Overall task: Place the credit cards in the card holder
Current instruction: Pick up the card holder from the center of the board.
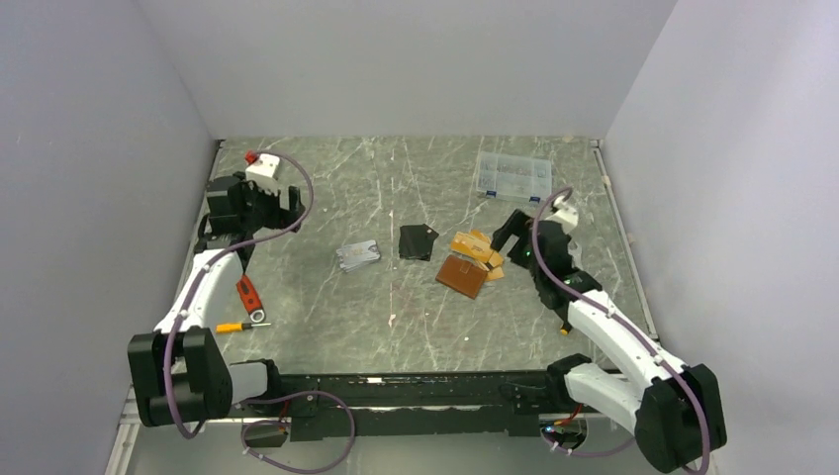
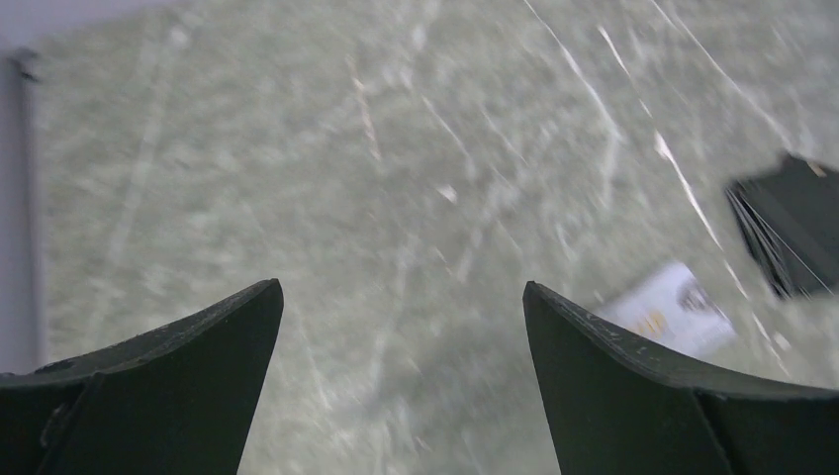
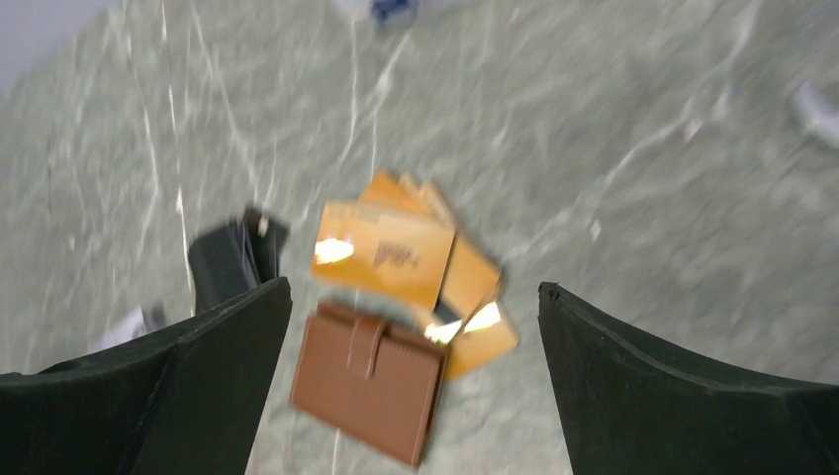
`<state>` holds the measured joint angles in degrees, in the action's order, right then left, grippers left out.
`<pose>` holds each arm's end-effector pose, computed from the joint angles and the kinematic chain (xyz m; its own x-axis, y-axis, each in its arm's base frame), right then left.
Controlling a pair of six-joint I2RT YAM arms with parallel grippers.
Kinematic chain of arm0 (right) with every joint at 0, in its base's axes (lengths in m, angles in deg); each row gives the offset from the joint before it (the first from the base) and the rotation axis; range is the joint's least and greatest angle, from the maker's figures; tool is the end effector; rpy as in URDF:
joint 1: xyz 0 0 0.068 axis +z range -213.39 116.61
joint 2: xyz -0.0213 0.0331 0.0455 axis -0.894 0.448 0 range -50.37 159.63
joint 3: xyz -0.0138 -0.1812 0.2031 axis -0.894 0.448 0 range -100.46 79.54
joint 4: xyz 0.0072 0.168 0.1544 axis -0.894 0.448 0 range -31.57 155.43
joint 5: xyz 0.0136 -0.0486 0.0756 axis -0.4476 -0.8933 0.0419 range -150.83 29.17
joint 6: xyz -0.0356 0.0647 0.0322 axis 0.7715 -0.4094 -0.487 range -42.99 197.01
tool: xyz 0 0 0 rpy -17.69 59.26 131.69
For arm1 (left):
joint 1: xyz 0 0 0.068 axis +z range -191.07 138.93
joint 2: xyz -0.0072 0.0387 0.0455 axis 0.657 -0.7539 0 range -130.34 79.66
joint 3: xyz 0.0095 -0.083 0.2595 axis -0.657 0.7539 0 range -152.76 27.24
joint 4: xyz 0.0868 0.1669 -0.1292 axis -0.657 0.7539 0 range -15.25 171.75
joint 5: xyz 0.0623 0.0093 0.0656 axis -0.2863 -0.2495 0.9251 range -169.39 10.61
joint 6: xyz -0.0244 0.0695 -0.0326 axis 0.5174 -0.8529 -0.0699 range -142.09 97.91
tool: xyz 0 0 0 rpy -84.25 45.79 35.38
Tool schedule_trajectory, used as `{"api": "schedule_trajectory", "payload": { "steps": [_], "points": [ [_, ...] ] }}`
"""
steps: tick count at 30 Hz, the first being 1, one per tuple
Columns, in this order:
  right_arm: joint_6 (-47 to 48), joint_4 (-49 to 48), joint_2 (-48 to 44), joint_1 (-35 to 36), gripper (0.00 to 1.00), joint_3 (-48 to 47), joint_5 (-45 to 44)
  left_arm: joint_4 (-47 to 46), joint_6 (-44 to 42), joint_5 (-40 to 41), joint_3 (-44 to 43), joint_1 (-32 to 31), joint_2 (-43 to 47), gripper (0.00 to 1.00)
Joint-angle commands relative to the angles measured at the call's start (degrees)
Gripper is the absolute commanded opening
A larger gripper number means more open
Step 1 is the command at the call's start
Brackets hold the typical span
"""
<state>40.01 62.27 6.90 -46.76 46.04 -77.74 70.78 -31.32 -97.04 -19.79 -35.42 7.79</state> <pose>0.2144 0.0428 0.2408 -0.3708 0.4902 -0.7888 0.2459 0.8708 0.4256 0.2847 0.0069 0.2807 -0.3199 0.1219 -0.9396 0.2423 0.9692 0.0432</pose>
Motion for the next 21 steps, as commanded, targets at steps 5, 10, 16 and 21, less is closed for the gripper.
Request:
{"api": "schedule_trajectory", "payload": {
  "steps": [5, 10, 16, 21],
  "points": [
    [-10.0, 0.4, -0.1, 8.0, 0.91, 8.8, 7.4, 27.0, -1.6, -10.5, -3.6, -6.1, 2.8, 0.99],
    [-11.3, -1.4, 3.3, 9.8, 0.86, 9.5, 11.3, 27.0, 0.4, -8.5, -4.5, -14.2, 0.4, 0.99],
    [-12.0, -3.6, 8.5, 11.2, 0.78, 8.6, 13.4, 26.0, 5.7, -12.1, -6.0, -18.0, -6.0, 0.99],
    [-12.5, -6.2, 11.7, 11.4, 0.72, 8.6, 12.8, 23.8, 6.7, -11.9, -5.4, -21.5, -7.9, 0.99]
  ]
}}
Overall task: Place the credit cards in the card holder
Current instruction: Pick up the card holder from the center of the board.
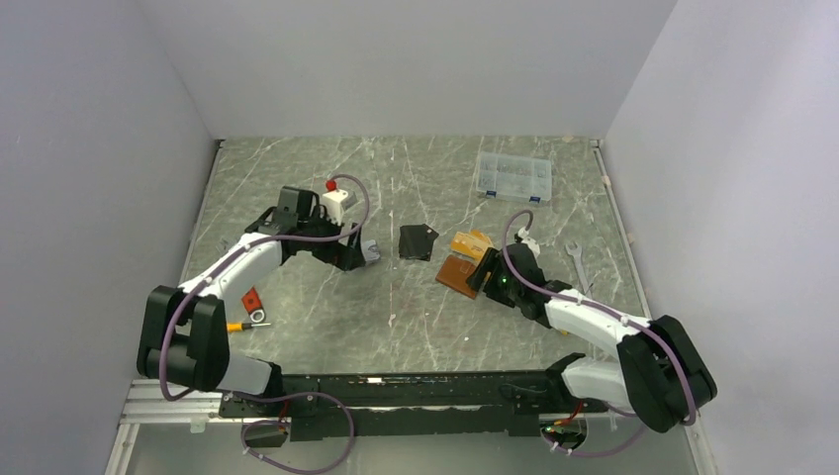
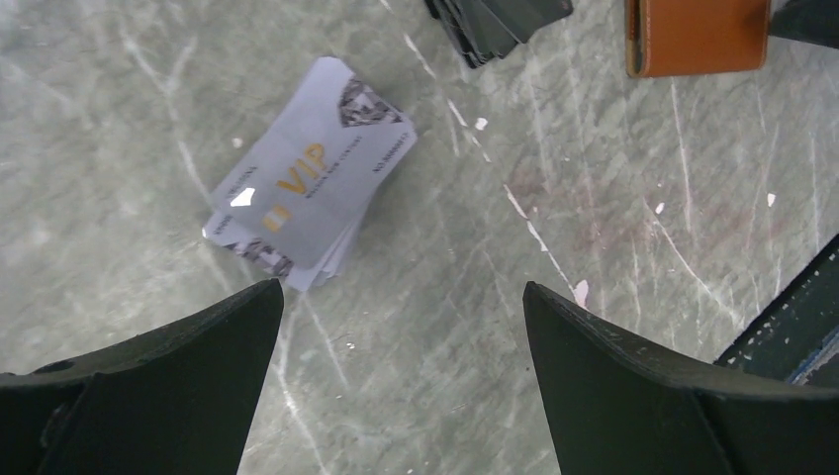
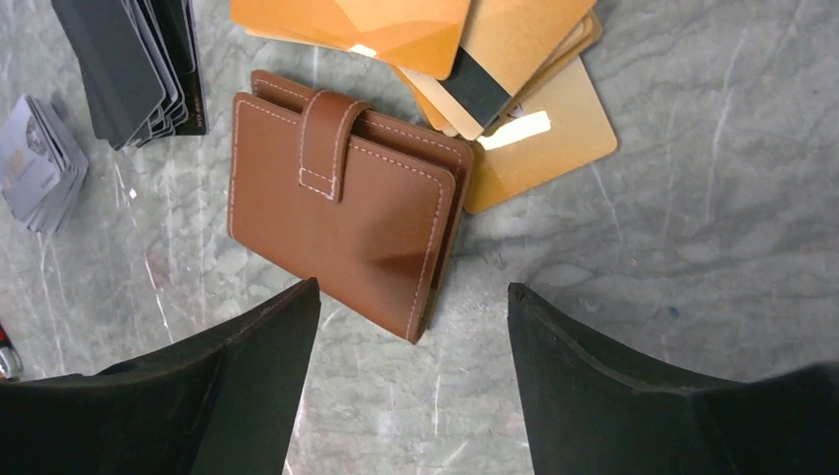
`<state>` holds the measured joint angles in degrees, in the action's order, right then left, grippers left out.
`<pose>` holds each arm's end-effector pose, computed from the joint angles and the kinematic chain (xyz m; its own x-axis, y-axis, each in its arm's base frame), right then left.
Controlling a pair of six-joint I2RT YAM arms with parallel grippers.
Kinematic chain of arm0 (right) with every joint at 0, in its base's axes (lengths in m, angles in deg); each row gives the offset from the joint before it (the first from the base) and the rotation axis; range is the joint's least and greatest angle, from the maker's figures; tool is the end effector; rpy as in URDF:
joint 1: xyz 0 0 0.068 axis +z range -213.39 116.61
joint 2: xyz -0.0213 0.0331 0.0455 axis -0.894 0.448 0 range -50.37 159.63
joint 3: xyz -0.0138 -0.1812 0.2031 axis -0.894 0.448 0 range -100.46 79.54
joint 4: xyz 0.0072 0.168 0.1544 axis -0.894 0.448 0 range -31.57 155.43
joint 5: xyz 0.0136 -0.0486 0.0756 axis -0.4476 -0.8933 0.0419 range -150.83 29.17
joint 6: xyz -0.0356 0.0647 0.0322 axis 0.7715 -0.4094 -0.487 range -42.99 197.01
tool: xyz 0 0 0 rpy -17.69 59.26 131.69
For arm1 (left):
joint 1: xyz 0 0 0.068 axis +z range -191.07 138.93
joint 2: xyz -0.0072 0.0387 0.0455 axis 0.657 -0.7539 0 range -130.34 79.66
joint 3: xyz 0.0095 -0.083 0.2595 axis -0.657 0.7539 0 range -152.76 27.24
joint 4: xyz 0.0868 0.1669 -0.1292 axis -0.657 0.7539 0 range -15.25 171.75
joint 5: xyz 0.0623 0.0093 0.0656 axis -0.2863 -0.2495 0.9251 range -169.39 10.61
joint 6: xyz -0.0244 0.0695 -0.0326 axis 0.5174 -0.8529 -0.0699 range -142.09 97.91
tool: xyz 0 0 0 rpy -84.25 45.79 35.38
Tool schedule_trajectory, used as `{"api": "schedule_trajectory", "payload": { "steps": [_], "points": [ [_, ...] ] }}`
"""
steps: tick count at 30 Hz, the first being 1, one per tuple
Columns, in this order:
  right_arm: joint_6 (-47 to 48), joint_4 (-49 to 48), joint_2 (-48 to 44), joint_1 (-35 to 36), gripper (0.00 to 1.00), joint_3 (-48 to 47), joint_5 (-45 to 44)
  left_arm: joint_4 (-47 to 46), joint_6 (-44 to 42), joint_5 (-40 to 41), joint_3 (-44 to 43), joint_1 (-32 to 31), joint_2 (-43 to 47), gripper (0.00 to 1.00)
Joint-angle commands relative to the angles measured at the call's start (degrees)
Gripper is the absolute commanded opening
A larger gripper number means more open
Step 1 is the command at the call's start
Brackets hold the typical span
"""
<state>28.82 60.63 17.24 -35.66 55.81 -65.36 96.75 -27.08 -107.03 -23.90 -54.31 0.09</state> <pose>0.1898 0.0935 0.1523 -0.7346 0.4533 -0.5048 0.1984 0.8550 0.4791 0.2565 -0.0936 0.2215 -0.7050 0.2450 -0.6656 0.5538 0.7764 -0.3008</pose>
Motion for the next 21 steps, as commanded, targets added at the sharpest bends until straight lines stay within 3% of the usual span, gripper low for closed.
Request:
{"api": "schedule_trajectory", "payload": {
  "steps": [1, 11, 14, 21],
  "points": [
    [-1.4, -5.3, 1.8, 0.3, 0.71, -1.0, 0.5, -2.9, 2.7, -1.9, -1.0, -3.5, -0.4, 0.99],
    [-3.6, -9.6, 9.1, 0.3, 0.57, -1.5, 1.6, -12.4, 4.6, -4.1, -3.6, -12.1, -8.3, 0.99],
    [-5.3, -10.5, 8.9, 0.3, 0.51, 0.0, 1.1, -15.1, 8.0, -6.2, -7.0, -13.2, -13.5, 0.95],
    [-5.9, -11.2, 9.2, 0.3, 0.15, 2.5, 0.9, -20.1, 12.7, -10.1, -11.9, -15.2, -22.5, 0.92]
  ]
}}
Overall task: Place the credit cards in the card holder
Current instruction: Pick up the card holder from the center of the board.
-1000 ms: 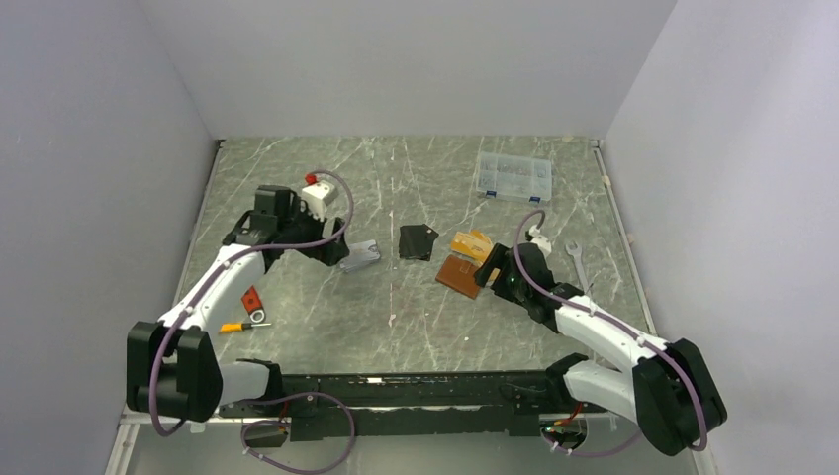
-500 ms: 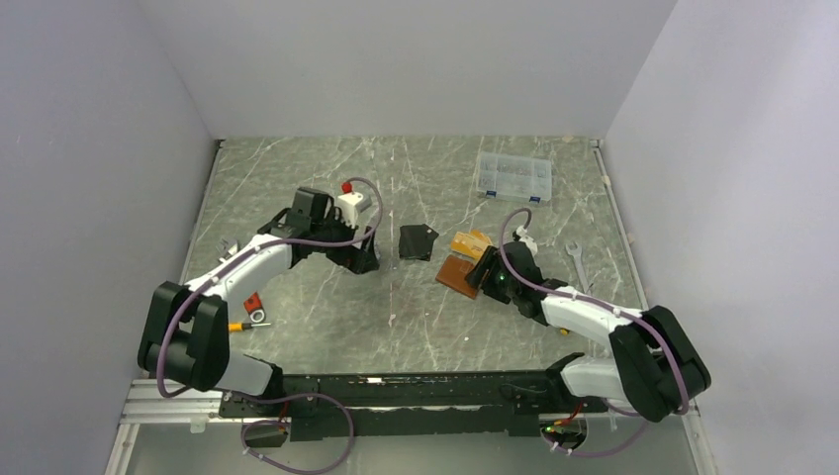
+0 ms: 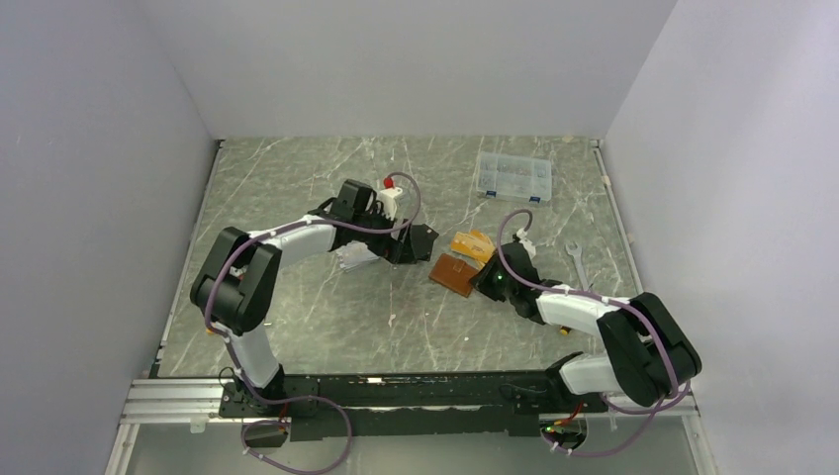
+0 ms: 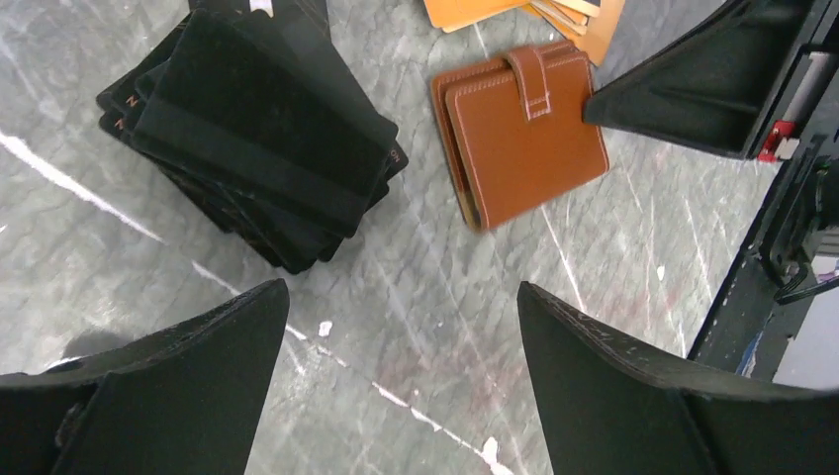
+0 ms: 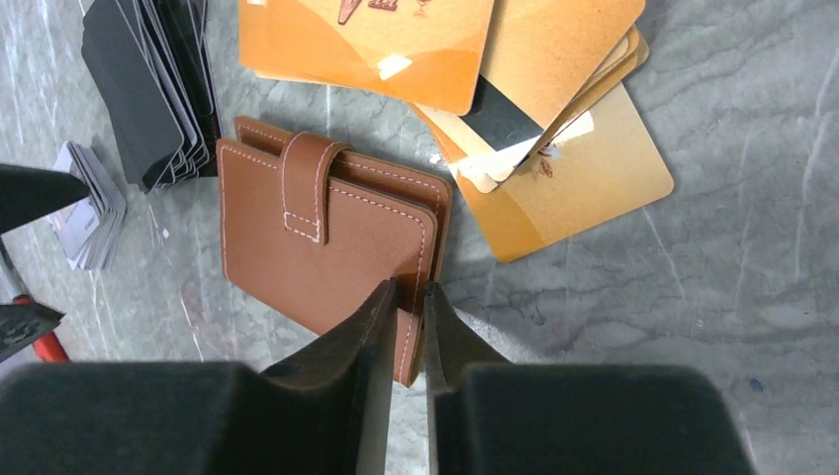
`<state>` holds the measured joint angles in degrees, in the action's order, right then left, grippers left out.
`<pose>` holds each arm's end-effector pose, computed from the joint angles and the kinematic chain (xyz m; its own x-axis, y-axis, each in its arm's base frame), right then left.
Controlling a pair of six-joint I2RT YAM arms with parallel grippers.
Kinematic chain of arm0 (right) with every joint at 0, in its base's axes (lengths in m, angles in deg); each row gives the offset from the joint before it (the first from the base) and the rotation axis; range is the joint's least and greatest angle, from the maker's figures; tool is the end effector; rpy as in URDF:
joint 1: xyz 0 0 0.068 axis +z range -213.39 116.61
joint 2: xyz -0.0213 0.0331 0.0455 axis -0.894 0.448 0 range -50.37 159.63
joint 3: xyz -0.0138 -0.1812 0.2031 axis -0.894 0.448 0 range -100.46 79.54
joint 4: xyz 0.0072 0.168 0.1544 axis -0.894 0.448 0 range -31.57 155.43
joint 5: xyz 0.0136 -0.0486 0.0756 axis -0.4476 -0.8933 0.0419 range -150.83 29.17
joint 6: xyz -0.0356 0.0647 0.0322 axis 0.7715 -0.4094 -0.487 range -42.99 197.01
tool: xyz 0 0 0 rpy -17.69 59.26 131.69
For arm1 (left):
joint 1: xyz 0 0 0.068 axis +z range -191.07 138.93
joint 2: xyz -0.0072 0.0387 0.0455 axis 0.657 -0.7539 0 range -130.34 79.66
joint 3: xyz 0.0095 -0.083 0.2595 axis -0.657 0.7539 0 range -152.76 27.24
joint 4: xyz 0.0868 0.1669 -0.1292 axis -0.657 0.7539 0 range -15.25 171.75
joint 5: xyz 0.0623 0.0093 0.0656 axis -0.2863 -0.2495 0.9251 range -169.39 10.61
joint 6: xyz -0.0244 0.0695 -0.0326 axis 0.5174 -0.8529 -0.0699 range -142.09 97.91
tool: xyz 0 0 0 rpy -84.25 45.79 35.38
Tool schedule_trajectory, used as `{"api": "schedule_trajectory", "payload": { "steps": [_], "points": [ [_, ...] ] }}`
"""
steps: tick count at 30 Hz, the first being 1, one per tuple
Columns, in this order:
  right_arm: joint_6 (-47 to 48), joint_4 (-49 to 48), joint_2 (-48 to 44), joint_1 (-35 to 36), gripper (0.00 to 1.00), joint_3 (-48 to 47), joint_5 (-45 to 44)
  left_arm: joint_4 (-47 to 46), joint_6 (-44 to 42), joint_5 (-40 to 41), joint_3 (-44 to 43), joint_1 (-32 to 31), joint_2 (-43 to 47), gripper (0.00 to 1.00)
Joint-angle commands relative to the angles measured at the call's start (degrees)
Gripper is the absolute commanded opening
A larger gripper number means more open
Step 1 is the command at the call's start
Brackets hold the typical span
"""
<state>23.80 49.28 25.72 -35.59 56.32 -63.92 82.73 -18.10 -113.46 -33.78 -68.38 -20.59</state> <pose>0.2092 0.1060 0.1397 -0.7114 0.5290 -0.4626 0.2314 0.7980 0.5565 0.2987 -0.1982 0.1906 -0.7006 0.2968 -0.6490 0.6709 0.5837 -0.4573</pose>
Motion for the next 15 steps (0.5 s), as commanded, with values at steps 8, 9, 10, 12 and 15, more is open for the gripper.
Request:
{"api": "schedule_trajectory", "payload": {
  "steps": [8, 9, 10, 12, 15],
  "points": [
    [1.2, -1.2, -0.3, 3.4, 0.00, 5.3, -0.1, -10.4, 5.6, -3.3, -0.1, -4.2, -4.6, 0.98],
    [1.4, -1.1, -0.6, 3.9, 0.00, 5.7, -0.5, -10.3, 5.6, -3.1, -0.1, -4.5, -4.9, 0.99],
    [1.5, -0.8, -0.9, 4.4, 0.00, 6.0, -0.8, -10.3, 5.6, -2.9, -0.1, -4.7, -5.2, 0.98],
    [1.8, -0.5, -1.4, 5.4, 0.00, 7.1, -1.2, -10.3, 5.6, -2.3, 0.0, -5.2, -6.0, 0.98],
    [1.6, 0.2, -1.5, 6.8, 0.00, 8.2, -2.4, -10.0, 5.9, -1.3, 0.1, -5.7, -7.1, 0.98]
  ]
}}
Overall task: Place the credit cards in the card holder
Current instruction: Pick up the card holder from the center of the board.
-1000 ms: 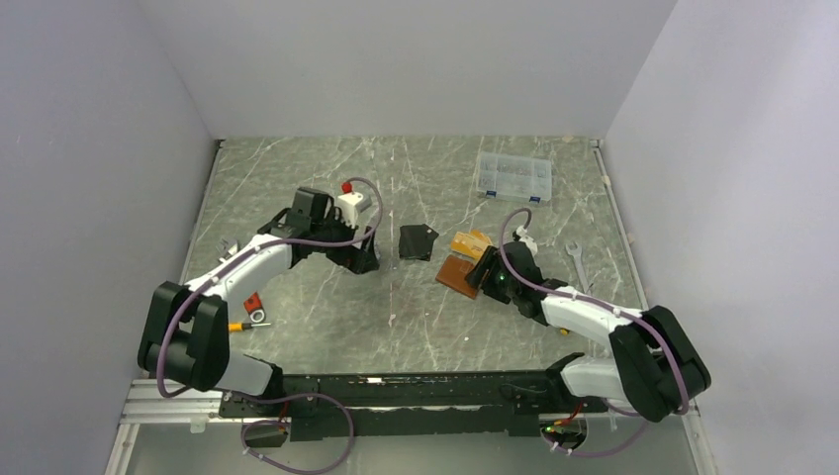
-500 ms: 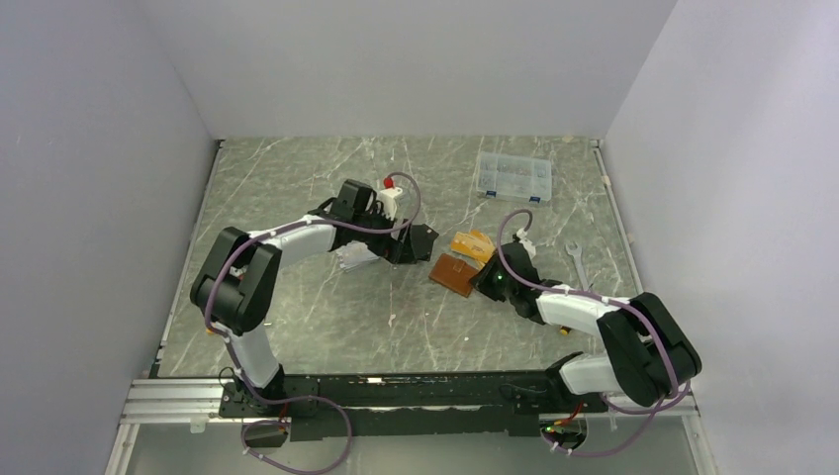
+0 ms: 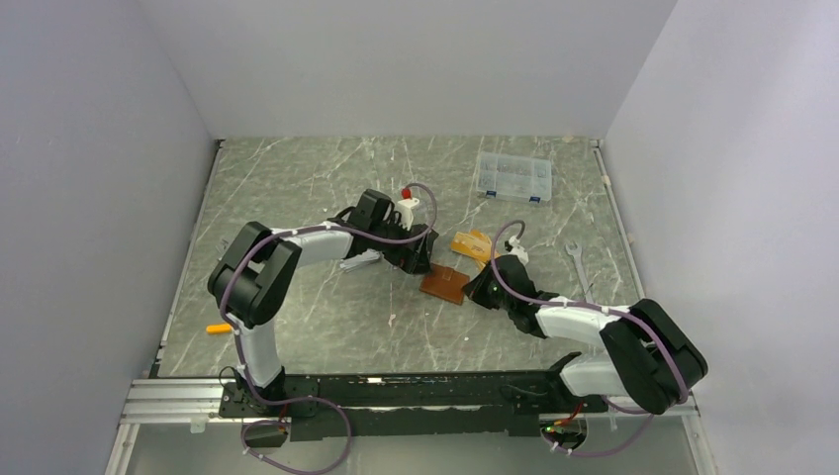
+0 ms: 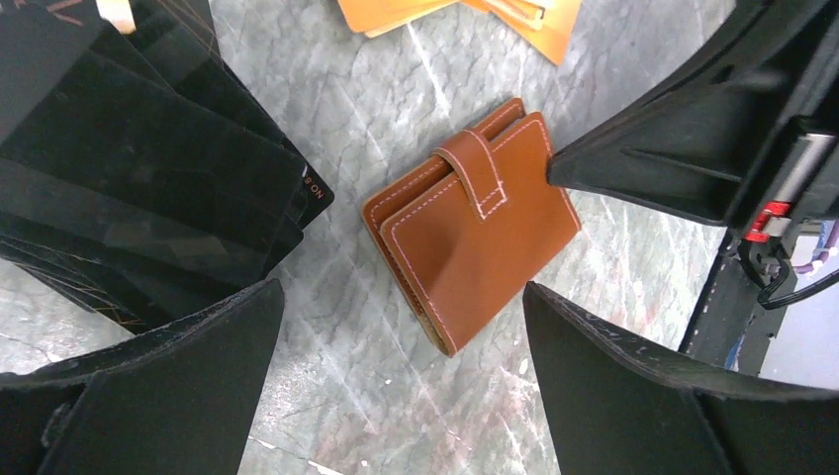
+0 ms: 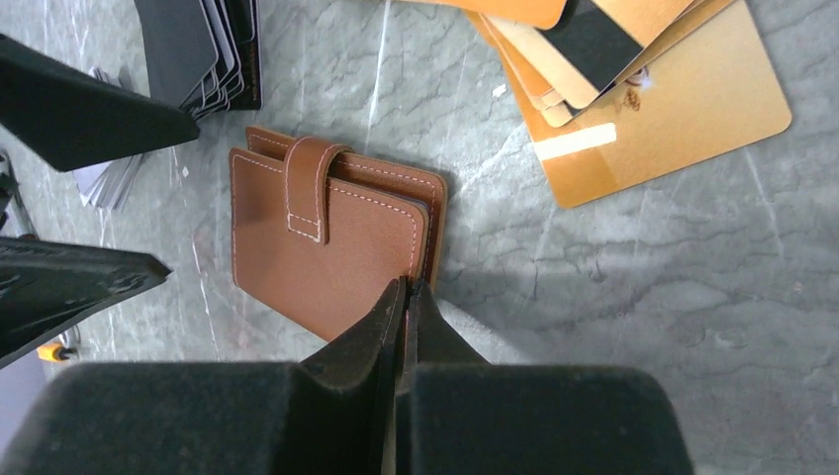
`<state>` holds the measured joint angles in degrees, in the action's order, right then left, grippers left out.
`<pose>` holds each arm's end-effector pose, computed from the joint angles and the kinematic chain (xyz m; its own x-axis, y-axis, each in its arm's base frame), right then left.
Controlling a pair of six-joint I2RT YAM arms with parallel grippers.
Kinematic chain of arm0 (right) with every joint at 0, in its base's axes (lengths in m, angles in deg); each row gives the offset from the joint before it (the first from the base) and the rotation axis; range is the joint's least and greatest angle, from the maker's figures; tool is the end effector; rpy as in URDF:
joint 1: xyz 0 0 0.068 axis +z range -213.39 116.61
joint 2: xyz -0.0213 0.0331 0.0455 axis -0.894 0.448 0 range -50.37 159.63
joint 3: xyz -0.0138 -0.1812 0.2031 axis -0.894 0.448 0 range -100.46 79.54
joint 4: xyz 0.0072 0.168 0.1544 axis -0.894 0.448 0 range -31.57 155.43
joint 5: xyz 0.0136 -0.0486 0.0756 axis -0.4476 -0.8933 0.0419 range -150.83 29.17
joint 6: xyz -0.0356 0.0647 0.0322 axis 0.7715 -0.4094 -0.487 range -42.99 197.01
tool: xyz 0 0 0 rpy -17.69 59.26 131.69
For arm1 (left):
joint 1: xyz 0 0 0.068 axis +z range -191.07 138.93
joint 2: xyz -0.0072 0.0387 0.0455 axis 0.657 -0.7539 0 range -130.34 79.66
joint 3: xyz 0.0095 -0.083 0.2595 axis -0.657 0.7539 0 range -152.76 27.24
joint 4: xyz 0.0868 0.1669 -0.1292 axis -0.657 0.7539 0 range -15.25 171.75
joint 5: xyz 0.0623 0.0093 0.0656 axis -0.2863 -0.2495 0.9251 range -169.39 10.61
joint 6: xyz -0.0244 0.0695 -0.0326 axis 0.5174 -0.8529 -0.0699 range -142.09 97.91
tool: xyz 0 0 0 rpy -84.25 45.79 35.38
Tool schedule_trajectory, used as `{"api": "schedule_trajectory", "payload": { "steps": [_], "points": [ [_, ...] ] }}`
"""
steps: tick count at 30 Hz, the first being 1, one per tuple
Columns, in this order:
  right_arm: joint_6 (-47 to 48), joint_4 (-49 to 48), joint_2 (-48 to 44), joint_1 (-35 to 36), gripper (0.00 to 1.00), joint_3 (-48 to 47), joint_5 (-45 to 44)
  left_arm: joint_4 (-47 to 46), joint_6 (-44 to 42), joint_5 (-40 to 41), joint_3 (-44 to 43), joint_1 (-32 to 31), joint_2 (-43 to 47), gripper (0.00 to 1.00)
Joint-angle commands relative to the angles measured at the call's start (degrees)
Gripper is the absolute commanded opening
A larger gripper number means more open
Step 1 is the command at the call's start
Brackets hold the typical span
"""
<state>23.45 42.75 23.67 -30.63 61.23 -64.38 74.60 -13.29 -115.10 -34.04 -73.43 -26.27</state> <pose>0.1914 0.1179 0.1356 -0.7238 0.4891 -0.4867 0.1383 0.7939 0.5922 0.2962 -0.2358 0.1713 -0.7055 0.2999 -0.6422 0.6863 0.5152 -0.5134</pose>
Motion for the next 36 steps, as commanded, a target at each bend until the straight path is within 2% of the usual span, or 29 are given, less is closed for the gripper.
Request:
{"api": "schedule_trajectory", "payload": {
  "steps": [1, 8, 14, 19, 24, 31, 36],
  "points": [
    [1.8, 6.8, 0.5, 2.0, 0.00, 3.8, -2.2, -1.6, 1.0, 1.0, 0.3, -1.0, -1.7, 0.98],
    [1.1, 6.0, 2.0, 2.5, 0.00, 5.5, -3.5, 3.2, 1.1, 4.1, 0.4, -3.1, -3.2, 0.96],
    [0.5, 4.6, 5.6, 3.1, 0.00, 6.6, -4.2, 1.9, 1.8, 3.9, 0.6, -4.7, -3.6, 0.94],
    [0.0, 4.1, 6.7, 3.4, 0.00, 6.8, -4.6, 1.4, 4.0, 0.5, -0.1, -5.3, -5.1, 0.80],
    [-1.0, 3.1, 6.9, 3.6, 0.00, 7.2, -4.8, 1.5, 3.8, 0.6, 0.2, -5.8, -5.2, 0.74],
    [-1.1, 1.9, 6.2, 3.8, 0.00, 6.9, -4.0, 0.6, 4.3, -1.4, 1.9, -5.8, -4.0, 0.52],
    [-0.4, -0.4, 6.0, 3.9, 0.00, 6.7, -2.4, -2.8, 5.2, -7.1, 2.8, -5.6, -2.4, 0.39]
  ]
}}
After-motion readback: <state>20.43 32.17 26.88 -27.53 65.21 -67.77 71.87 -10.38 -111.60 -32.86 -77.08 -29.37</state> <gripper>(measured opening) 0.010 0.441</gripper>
